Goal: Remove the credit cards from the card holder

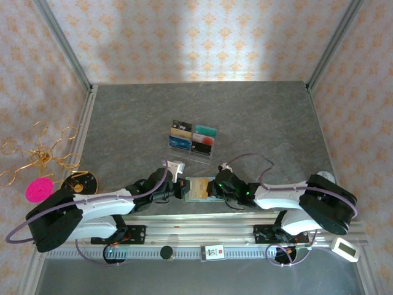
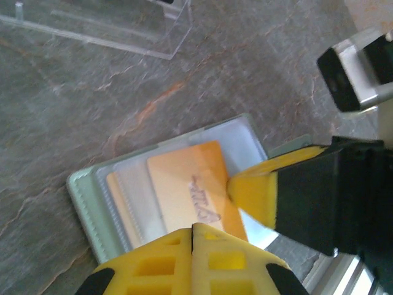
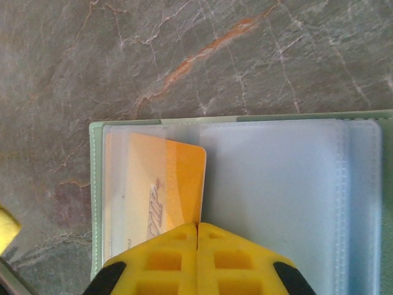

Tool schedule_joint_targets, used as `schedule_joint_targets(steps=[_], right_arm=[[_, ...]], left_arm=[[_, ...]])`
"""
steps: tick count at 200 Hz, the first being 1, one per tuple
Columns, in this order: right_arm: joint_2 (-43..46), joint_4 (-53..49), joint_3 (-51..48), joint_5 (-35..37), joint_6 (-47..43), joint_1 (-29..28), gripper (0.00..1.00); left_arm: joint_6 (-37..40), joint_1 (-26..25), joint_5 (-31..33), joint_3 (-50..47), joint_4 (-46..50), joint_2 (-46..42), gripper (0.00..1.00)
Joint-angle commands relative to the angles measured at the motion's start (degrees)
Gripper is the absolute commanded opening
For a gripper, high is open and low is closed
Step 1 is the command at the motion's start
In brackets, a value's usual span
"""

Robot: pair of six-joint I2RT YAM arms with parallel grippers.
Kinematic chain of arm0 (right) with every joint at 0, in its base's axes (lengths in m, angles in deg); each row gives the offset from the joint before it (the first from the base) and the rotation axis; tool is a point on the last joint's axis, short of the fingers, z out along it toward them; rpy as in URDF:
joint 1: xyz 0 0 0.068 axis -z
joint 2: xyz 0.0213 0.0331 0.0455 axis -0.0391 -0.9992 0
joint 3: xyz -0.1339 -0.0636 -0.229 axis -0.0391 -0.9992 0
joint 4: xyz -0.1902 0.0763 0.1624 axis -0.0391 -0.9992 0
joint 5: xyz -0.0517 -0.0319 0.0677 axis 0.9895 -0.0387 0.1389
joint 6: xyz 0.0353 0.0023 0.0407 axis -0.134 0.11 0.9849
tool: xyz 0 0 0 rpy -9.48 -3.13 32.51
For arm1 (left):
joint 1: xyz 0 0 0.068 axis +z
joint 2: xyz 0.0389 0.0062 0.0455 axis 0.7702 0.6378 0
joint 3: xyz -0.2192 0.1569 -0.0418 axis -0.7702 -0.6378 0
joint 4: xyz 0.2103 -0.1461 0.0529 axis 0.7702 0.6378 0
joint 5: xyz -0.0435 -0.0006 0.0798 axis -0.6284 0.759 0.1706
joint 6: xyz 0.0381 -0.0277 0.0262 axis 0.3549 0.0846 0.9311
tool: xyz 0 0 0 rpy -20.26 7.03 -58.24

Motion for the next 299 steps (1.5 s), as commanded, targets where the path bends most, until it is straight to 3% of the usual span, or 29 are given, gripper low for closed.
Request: schedule_joint_targets(steps=[1,47,122,182,215,247,273,299], right_arm=[[-0.51,0.14,-0.84,1.42,-0.59,-0.16,0.0],[-0.22,0.19,-1.19,1.39,-0.65,-0.2,0.0],[-0.67,0.75,-1.1,1.26,-0.55,-0.2,0.0],[-0.31,0.8,-1.18,0.96,-0.57,-0.19,0.0],[-0.39,2.42,-1.89,0.05,0.05,-0.07,0.17],[-2.27,3.62,-1.69,-0.82,0.32,-0.03,0.23],[-3.95,5.25,-1.37,-1.64,0.46,0.0,0.16],[-2.43,3.29,-1.71,1.02,0.95,-0.02,0.0]], left_arm=[[1.28,-1.21,-0.89,2.56,-0.33,4.35,0.0],[2.01,-1.35,-3.04,3.6,-4.03,11.25,0.0],[2.4,-1.61,-3.27,4.88,-2.73,9.32,0.0],[2.99,-1.57,-2.06,4.86,-2.78,15.34,0.0],[2.89,-1.47,-2.45,4.33,-2.56,16.1,0.0],[2.8,-1.51,-3.49,3.66,-3.34,16.49,0.0],[3.02,-1.7,-4.87,3.45,-3.62,17.15,0.0],[2.45,-1.6,-4.35,2.61,-3.48,16.01,0.0]])
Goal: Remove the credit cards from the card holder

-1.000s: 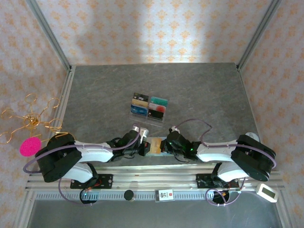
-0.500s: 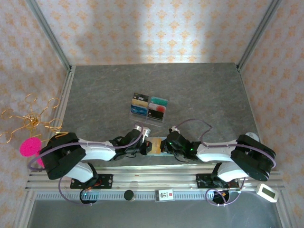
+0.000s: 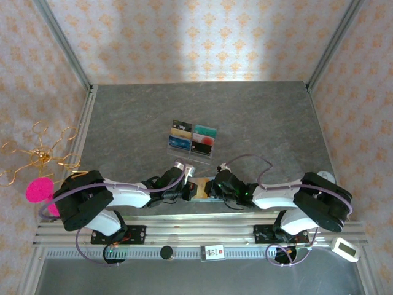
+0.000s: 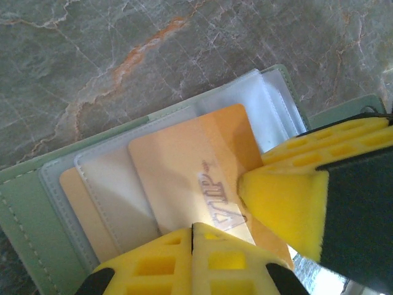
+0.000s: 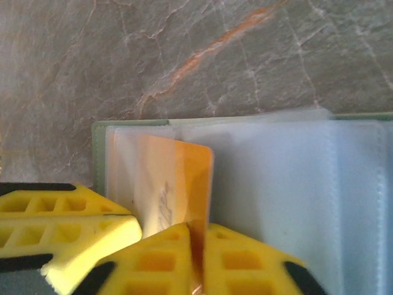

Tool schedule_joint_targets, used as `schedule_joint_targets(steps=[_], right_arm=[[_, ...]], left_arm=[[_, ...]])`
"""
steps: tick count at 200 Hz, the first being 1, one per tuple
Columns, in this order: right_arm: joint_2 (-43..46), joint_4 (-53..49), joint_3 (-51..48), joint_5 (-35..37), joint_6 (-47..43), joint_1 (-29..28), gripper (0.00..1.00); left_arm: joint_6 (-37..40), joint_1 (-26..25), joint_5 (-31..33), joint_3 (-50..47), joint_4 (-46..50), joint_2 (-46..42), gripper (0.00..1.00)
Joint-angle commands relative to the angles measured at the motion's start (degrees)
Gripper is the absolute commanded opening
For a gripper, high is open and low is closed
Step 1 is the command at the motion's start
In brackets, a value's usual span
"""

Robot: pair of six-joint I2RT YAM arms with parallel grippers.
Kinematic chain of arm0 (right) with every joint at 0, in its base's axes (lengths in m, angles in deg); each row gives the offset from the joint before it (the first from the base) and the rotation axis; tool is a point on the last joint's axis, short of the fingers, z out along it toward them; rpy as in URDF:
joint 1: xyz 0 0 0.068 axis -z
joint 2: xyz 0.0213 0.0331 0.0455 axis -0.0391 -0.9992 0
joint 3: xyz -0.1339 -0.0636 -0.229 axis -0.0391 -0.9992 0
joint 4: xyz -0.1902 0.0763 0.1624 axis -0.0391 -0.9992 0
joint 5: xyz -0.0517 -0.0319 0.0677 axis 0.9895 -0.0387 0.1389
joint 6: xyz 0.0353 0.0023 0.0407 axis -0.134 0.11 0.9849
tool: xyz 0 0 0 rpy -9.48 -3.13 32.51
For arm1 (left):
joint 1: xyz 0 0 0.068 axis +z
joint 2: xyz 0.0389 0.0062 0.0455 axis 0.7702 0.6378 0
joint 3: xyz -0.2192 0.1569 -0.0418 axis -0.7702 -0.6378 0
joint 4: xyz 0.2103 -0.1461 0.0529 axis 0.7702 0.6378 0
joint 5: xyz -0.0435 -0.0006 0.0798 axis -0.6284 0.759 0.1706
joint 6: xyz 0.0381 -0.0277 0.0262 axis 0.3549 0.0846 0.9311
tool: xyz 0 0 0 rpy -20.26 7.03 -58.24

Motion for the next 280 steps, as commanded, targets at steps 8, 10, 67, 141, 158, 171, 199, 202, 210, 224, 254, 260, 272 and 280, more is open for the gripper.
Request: schedule_joint_targets(steps=[8,10,67,141,158,171,199,202,210,224,254,260,272,280], right_arm=[[1.77,-2.68,-1.5,3.48,0.32,0.02,0.0],[2.09,-3.03,-1.66,3.77,0.38,0.02,0.0],[12.44,-12.89,-5.54,10.02,1.03,1.03,0.0],[25.7,-18.68,1.45,12.32,-11.85,1.09,0.0],[28.13,-17.82,3.11,13.02,-14.97,1.07,0.0],[29.84,-15.39,3.61,12.74,-17.28,1.08,0.0],[32.56,-5.68,2.86,10.94,-20.07,1.08,0.0],[32.74,-4.56,2.69,10.81,-20.22,1.07,0.0],[33.06,-1.43,2.28,10.26,-20.56,1.11,0.0],[33.16,2.82,1.92,9.39,-20.78,1.07,0.0],[33.34,13.49,-0.46,7.05,-18.87,1.09,0.0],[33.21,15.61,-0.76,6.47,-18.37,1.08,0.0],[32.92,19.3,-1.32,5.62,-16.99,1.13,0.0],[32.68,21.7,-1.58,4.7,-16.35,1.1,0.0]], left_arm=[[0.76,-0.35,-0.27,-1.93,0.52,-0.49,0.0],[0.66,-0.35,-0.14,-1.98,0.53,-0.63,0.0],[-0.26,-0.13,-0.51,-2.04,-1.49,-0.73,0.0],[0.16,0.27,4.24,4.16,3.89,-15.34,0.15],[1.47,0.42,8.28,6.06,6.81,-22.94,0.28],[3.12,0.68,10.03,6.74,7.88,-28.02,0.39],[4.63,2.0,9.35,7.39,8.38,-35.24,0.61],[4.71,2.17,9.06,7.38,8.26,-35.71,0.62],[5.05,2.7,7.98,7.37,7.95,-36.65,0.64],[5.08,3.44,6.27,6.76,7.16,-37.76,0.67],[3.85,4.84,1.05,2.99,1.91,-38.74,0.72],[3.22,5.16,-0.16,1.88,0.05,-38.77,0.72],[2.25,6.14,-2.6,-0.29,-4.03,-38.85,0.73],[-0.19,6.78,-4.08,-1.6,-6.53,-38.77,0.73]])
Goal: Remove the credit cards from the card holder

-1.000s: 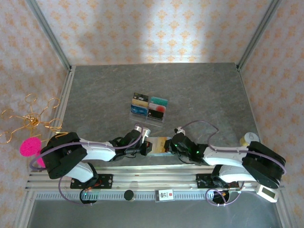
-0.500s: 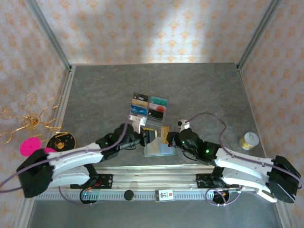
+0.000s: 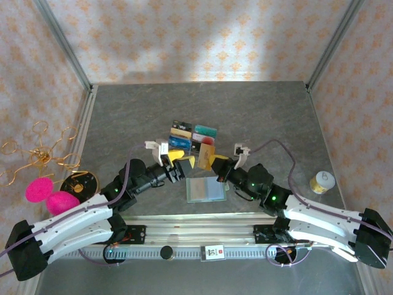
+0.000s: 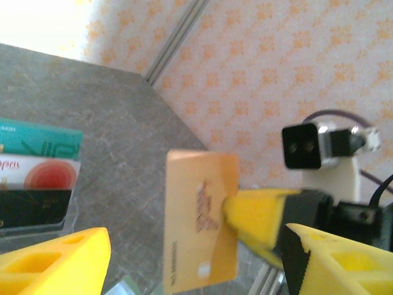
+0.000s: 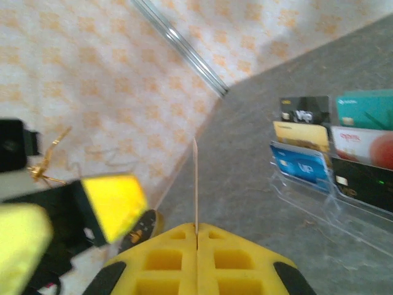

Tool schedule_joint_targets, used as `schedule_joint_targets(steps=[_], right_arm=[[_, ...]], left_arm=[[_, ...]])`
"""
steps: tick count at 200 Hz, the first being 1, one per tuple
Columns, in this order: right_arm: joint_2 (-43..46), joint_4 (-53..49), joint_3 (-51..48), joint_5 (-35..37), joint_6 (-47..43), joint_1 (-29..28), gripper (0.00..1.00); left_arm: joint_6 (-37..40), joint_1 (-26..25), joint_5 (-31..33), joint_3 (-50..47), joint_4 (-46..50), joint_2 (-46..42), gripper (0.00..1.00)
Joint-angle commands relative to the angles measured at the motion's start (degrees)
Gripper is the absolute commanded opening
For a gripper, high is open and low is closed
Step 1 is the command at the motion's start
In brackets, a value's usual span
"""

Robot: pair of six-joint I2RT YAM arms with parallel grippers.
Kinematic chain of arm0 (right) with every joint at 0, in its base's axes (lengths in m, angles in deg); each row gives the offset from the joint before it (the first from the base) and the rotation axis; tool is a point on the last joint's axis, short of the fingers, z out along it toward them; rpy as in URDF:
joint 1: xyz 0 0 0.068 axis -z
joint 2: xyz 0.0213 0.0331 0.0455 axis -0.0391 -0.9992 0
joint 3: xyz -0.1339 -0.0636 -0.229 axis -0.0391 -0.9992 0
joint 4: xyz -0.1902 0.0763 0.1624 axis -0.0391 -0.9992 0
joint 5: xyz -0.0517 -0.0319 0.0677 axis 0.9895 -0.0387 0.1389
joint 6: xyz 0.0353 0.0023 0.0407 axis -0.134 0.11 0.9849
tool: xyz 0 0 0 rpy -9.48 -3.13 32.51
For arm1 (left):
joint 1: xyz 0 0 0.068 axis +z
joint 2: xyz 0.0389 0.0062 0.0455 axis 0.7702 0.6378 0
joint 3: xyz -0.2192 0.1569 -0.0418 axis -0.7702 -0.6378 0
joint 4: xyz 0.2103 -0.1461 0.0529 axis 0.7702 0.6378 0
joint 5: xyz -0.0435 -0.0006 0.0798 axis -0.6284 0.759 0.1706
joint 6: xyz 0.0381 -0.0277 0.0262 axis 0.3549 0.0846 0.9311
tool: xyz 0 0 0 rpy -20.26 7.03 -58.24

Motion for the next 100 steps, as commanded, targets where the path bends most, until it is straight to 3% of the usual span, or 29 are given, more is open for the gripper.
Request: schedule_joint_targets(steps=[1,61,100], right_arm=[[0.16,12.67,-1.4,-2.87,1.71,0.32,0.0],[-2.96,21.1,-1.56,-3.3,5.89,0.06,0.0],[-6.13,23.83,0.36,-3.44,5.42,-1.09,0.0]], left_arm=[[-3.78,1.66,-6.49,-3.75,-9.11,-0.52,0.73],[-8.1,4.03,-10.18,-8.22,-18.7,-1.24,0.72],[-10.27,4.08,-12.37,-9.77,-24.06,0.61,0.6]])
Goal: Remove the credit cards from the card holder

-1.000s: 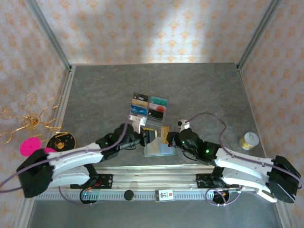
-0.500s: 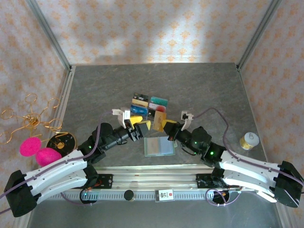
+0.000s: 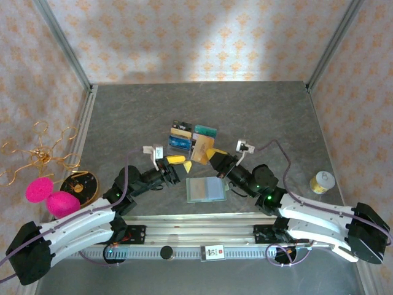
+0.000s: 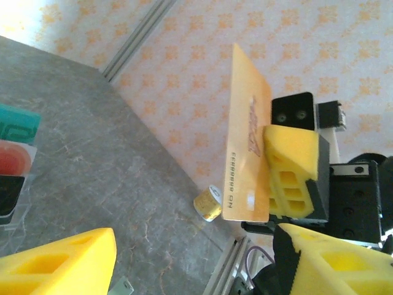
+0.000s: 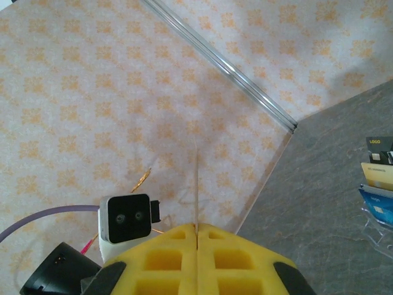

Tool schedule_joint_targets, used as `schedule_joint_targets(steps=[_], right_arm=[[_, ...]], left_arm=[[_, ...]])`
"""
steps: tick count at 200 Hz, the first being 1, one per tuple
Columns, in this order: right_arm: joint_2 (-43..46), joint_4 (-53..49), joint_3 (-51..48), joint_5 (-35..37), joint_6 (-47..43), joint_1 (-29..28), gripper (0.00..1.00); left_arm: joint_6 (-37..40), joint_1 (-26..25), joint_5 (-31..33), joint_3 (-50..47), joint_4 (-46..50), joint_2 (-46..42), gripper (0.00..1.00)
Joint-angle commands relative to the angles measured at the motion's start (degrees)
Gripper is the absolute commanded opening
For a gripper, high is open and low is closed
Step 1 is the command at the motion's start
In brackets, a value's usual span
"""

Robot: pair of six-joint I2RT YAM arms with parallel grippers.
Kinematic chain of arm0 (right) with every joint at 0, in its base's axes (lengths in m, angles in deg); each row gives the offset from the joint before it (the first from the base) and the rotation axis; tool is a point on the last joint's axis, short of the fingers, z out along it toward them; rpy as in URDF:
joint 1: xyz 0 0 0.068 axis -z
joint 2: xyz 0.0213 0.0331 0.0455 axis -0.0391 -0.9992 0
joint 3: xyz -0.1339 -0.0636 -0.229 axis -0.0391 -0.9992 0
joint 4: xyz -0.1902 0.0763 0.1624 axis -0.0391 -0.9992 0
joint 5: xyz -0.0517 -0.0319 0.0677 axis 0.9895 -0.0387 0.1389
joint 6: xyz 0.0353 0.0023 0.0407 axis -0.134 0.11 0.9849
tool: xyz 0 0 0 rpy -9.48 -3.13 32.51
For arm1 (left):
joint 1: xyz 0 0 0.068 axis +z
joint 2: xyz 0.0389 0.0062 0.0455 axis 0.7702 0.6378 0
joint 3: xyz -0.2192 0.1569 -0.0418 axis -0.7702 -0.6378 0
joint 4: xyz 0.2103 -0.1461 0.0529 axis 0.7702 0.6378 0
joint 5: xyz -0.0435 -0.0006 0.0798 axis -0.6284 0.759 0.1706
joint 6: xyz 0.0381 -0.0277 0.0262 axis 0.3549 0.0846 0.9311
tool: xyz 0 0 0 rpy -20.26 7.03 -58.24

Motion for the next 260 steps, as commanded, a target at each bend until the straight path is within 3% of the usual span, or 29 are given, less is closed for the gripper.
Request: schedule_joint_targets(steps=[1,28,72,105,175,185,219,238,260], right_arm=[[-1.16,4.77,1.3,-0.98,0.14,-0.96,0.0],[-2.78,4.94,2.31,-0.72,-0.39,-1.67,0.0],[-5.7,6.0,3.23,-1.59,-0.32,-3.07,0.0],[-6.13,7.55,2.67,-1.45,-0.02,-3.69,0.0],[-8.89,1.99,3.85,-2.9,0.92,-3.64,0.0],[-8.44,-0.39,4.19,-2.53,0.65,-3.69,0.0],[-3.74,-23.0,6.92,5.28,0.81,-1.22,0.34],[-5.5,-40.64,9.79,8.85,2.71,3.99,0.4],[-12.07,-46.95,11.34,10.81,1.25,5.9,0.45]], left_arm=[[-2.17,0.47,-3.24,-0.85,-7.36,0.75,0.6],[-2.93,0.45,-4.42,-1.3,-10.35,0.91,0.56],[-2.71,0.45,-4.86,-0.98,-11.92,2.01,0.39],[-2.66,0.48,-4.77,-0.93,-12.4,2.78,0.36],[-4.06,0.53,-6.35,-0.95,-15.42,2.9,0.0],[-3.88,0.54,-6.21,-0.69,-14.41,2.87,0.0],[-0.42,0.54,-2.53,1.19,-2.67,-2.35,0.0],[2.62,0.45,-0.26,2.57,6.12,-5.9,0.0],[3.96,0.45,0.88,2.91,10.97,-8.76,0.0]])
